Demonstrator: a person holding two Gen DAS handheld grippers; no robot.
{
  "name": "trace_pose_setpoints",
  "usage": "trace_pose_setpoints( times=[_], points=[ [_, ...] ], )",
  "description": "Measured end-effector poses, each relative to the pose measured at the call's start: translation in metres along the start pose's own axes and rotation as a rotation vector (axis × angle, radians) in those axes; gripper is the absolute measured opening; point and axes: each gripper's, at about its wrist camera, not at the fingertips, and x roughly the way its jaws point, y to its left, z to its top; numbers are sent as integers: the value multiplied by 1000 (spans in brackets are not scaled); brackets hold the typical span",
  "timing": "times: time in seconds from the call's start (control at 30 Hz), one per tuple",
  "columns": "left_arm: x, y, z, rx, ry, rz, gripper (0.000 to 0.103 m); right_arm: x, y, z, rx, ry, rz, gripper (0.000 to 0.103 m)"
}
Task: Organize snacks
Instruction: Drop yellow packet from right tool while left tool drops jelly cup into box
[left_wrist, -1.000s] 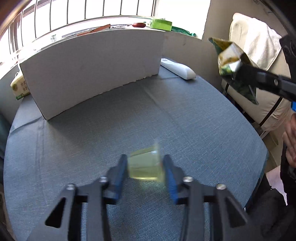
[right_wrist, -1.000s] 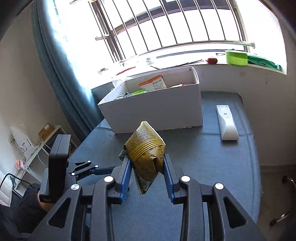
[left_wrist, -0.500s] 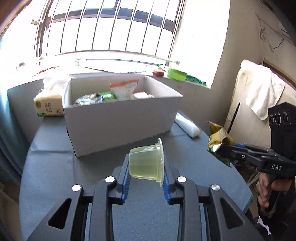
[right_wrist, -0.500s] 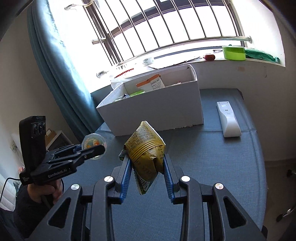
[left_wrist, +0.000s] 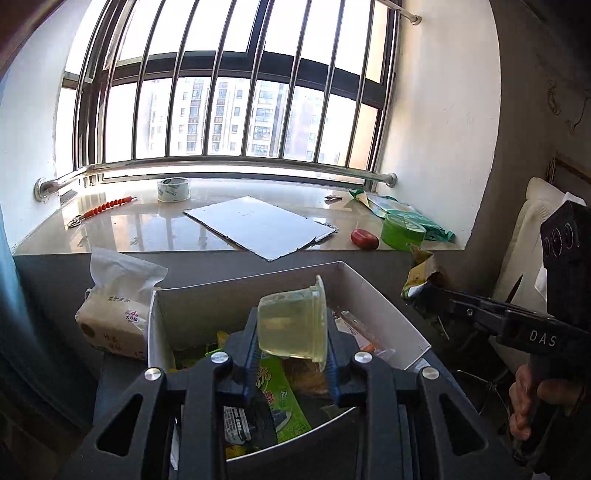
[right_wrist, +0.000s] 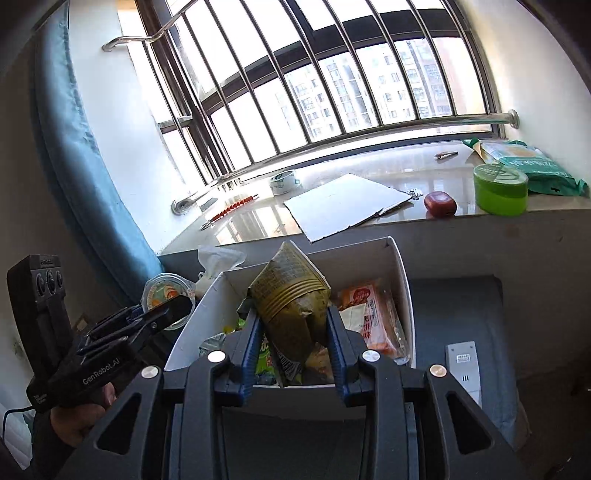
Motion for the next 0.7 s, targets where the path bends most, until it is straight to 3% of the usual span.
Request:
trace_pose_setpoints(
  times=[0.1, 0.13, 0.17, 0.2, 0.23, 0.27, 0.3, 0.37, 0.6, 0.7],
  points=[
    [20, 3, 6, -7, 28, 25, 33, 30, -3, 21, -18, 36, -56, 38],
    [24, 6, 8, -25, 39, 24, 40, 39, -5, 26, -18, 56, -61, 39],
    [26, 9, 9, -43, 46, 25, 51, 45, -5, 29, -25, 70, -63, 42],
    [27, 12, 9, -52, 49, 27, 88, 51, -6, 31, -27, 83, -70, 54],
    [24, 14, 8, -55, 33, 48, 103, 56, -7, 31, -23, 97, -73, 85],
    [21, 15, 9, -46, 18, 66, 103, 59, -10, 30, -8, 103, -86, 100],
    [17, 16, 9, -36, 17, 67, 103, 58, -13, 28, 12, 89, -101, 103],
    [12, 18, 10, -37, 27, 62, 103, 57, -18, 24, 31, 80, -122, 103],
    [-11, 15, 12, 14, -38, 205, 103, 48, -9, 14, -55, 60, -191, 103],
    [-20, 14, 11, 3, -48, 168, 103, 40, 3, 11, -112, 35, -224, 103]
  ],
)
